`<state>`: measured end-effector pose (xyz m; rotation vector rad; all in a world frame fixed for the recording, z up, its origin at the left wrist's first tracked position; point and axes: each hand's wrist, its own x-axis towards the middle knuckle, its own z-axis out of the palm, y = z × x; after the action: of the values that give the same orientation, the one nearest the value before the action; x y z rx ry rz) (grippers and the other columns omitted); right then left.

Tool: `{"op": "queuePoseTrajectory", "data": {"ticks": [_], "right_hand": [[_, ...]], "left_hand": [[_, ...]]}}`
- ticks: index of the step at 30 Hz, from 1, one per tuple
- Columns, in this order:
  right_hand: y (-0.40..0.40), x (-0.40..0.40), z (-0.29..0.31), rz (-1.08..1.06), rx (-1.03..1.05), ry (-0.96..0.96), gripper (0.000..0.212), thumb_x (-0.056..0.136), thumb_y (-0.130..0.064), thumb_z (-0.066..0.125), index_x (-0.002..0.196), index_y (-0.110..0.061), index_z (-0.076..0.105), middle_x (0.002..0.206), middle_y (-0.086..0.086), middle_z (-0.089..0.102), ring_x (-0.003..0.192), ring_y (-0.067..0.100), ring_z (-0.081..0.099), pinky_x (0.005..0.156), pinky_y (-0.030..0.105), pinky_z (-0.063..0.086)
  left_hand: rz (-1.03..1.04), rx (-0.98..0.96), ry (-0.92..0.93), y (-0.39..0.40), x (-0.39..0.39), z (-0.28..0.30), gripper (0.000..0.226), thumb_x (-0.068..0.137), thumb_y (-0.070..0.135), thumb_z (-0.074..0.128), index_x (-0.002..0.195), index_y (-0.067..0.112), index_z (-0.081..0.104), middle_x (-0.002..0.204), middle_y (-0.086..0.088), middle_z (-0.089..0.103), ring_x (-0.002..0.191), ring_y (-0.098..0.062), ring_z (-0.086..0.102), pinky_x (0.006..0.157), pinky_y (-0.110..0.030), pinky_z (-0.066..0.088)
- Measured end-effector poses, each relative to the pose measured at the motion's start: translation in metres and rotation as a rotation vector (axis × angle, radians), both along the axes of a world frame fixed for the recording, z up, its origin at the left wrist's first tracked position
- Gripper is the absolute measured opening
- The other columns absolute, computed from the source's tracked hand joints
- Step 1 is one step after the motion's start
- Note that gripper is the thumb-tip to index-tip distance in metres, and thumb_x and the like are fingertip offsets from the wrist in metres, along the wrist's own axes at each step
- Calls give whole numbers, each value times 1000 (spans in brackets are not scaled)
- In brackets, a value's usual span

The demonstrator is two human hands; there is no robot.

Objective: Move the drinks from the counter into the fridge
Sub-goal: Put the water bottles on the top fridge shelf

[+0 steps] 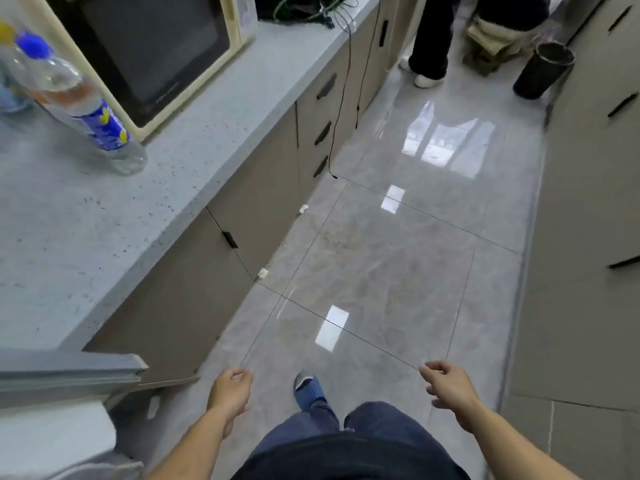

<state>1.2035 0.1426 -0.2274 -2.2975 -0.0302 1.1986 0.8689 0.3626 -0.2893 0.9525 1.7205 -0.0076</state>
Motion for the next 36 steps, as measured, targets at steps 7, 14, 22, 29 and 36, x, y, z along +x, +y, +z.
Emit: {"op": "queuePoseTrajectory", "data": {"ticks": [7,14,22,29,36], "right_hand": [[99,58,-6,233,-76,42,17,94,-25,64,101,-10,62,81,10,60,69,24,52,60,33,47],[203,130,-27,515,-208,51,22,95,-26,62,103,-6,63,79,11,59,67,24,50,59,31,47],[360,160,-27,835,-154,45,30,94,-30,62,114,-8,64,99,12,65,77,27,57,56,28,48],[473,50,35,1137,201,152,13,92,-21,66,105,-18,66,97,7,69,94,28,67,91,44,55],[537,-94,114,1415,599,267,15,91,-26,67,106,-25,69,85,-2,68,74,6,63,70,24,55]], "left_hand": [[188,66,-34,50,44,19,19,92,32,58,108,22,63,107,-5,65,81,-18,62,55,-24,51],[434,72,53,70,64,35,18,96,29,55,112,21,59,117,-5,61,94,-20,61,63,-28,53],[756,126,113,76,95,62,20,98,29,57,115,19,57,117,-8,60,99,-25,61,70,-33,56],[985,225,138,80,98,88,23,96,25,60,116,15,62,115,-9,65,93,-26,64,80,-40,58],[1026,580,-58,162,61,146,14,95,33,62,108,36,64,100,8,72,87,-8,70,67,-21,57]]}}
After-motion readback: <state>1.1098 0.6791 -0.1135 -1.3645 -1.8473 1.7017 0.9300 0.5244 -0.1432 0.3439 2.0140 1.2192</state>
